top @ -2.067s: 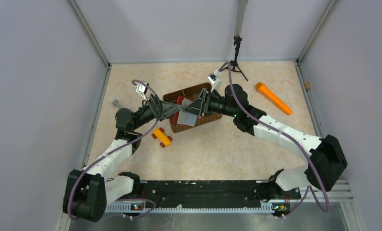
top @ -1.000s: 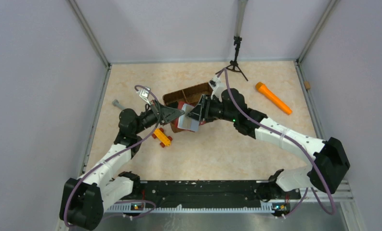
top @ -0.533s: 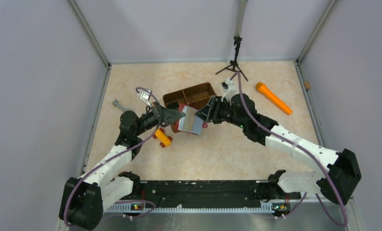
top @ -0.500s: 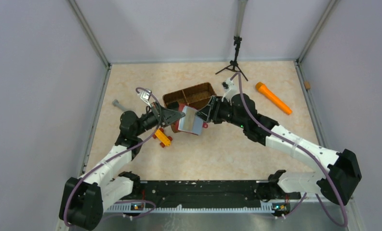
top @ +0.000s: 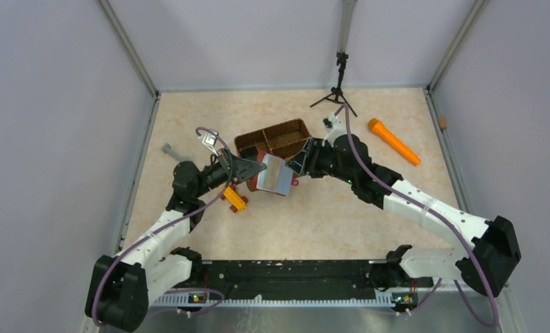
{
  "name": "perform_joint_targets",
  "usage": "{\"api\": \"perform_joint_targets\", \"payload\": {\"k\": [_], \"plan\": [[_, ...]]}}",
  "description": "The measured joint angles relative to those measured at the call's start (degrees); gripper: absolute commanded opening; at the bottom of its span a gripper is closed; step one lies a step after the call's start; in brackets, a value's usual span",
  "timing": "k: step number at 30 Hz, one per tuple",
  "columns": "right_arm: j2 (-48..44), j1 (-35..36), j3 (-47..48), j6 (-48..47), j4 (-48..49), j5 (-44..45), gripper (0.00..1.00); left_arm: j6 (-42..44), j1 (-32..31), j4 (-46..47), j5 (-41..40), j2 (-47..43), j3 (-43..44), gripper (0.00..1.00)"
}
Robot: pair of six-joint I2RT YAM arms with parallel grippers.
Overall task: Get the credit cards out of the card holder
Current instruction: Remove the credit card from the card holder.
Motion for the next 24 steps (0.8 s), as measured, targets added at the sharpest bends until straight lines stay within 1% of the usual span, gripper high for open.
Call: {"api": "perform_joint_targets", "payload": {"k": [6,14,24], "plan": [[-1.05,-0.11,0.00,-0.22,-1.22,0.37,0.53,0.11,0.00,-0.35,-0.04,-0.39,0.00,0.00],[-4.52,-0.72,0.00,-1.99,-1.68,0.57,0.54,1.11,0.31,-3.48,-0.81,-4.11,-0.09,0.00],[-5.88,-2.51,0.02,-5.18,-4.00,-1.22,0.54,1.27,0.61,-4.76,-1.75,-5.55,-0.20,0.00]]}}
